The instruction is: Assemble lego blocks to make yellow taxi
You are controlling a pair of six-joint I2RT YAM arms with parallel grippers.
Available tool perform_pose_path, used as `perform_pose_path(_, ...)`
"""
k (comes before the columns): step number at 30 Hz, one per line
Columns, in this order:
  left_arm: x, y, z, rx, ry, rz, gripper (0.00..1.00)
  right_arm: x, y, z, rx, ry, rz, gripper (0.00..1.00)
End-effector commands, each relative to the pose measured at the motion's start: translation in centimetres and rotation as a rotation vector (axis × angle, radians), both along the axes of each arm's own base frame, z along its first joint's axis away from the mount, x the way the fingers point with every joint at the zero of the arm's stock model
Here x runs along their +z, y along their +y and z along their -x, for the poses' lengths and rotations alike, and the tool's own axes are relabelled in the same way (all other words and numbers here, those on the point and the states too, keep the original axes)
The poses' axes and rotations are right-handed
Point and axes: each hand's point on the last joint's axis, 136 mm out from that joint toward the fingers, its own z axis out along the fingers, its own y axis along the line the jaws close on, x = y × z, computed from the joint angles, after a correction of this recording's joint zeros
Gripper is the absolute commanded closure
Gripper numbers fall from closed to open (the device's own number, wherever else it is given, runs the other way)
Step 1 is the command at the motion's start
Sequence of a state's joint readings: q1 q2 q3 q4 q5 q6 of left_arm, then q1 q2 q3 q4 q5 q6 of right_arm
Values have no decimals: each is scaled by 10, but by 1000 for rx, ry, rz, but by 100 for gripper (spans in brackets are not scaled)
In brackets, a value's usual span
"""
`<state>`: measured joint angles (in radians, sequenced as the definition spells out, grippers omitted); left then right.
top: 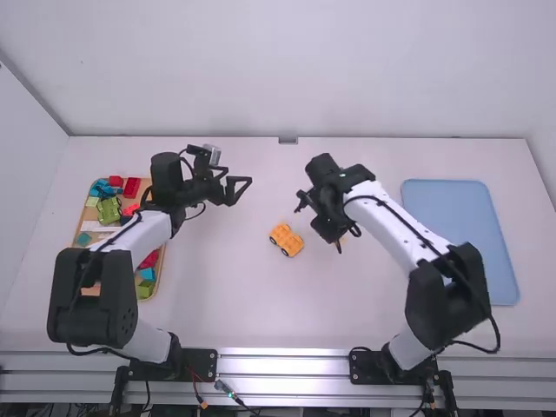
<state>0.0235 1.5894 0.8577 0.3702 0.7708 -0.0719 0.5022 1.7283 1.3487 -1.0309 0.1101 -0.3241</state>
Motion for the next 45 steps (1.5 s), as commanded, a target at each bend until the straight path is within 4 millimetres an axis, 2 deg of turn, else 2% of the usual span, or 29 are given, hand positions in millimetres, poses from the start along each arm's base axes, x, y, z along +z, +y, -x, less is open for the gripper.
perform_pose_path(1, 3, 9, -5, 17, -22, -16, 1, -13, -10, -3, 90, 9, 149, 100)
perform_pose_path(5, 5, 21, -9, 45, -30, -16, 1, -39, 0, 0, 84, 47, 200, 100)
perform_pose_path(10, 5, 36, -12, 81, -32, -16, 1, -71, 26, 2, -58, 86, 109, 100)
perform_pose_path(11, 5, 40, -12, 90, -30, -15, 1, -72, 27, 6, -132, 87, 113, 100)
perform_pose_path(12, 5, 40, -12, 90, -30, -15, 1, -72, 27, 6, -132, 87, 113, 100)
perform_pose_path(14, 4, 44, -13, 99, -26, -15, 1, -72, 24, 10, -306, 88, 117, 100)
perform_pose_path(18, 3, 41, -12, 93, -18, -14, 1, -70, 21, 4, -566, 46, 88, 100)
perform_pose_path(23, 1, 41, -10, 90, -13, -12, 1, -70, 20, -7, -732, 14, 39, 100)
perform_pose_path(26, -3, 44, -9, 101, -3, -12, 1, -77, 17, -16, -878, -9, -9, 100)
perform_pose_path(28, -5, 43, -8, 99, -1, -13, 1, -79, 7, -18, -1003, -18, -7, 100)
perform_pose_path(33, -5, 46, -8, 105, -1, -13, 1, -80, -6, -19, -1155, 12, -18, 100)
perform_pose_path(36, -5, 46, -8, 105, 0, -13, 1, -81, -7, -20, -1048, 39, -27, 100)
perform_pose_path(38, -5, 46, -8, 105, 0, -13, 1, -81, -9, -21, -867, 51, -18, 100)
perform_pose_path(41, -5, 46, -8, 105, 0, -13, 1, -81, -3, -17, -506, 100, -22, 100)
perform_pose_path(42, -5, 46, -8, 105, -1, -13, 1, -81, -2, -16, -473, 103, -21, 100)
perform_pose_path(43, -5, 46, -8, 106, -1, -13, 1, -81, -1, -16, -371, 108, -17, 100)
perform_pose_path(45, -4, 46, -9, 106, -5, -14, 1, -82, 2, -11, -105, 132, -5, 100)
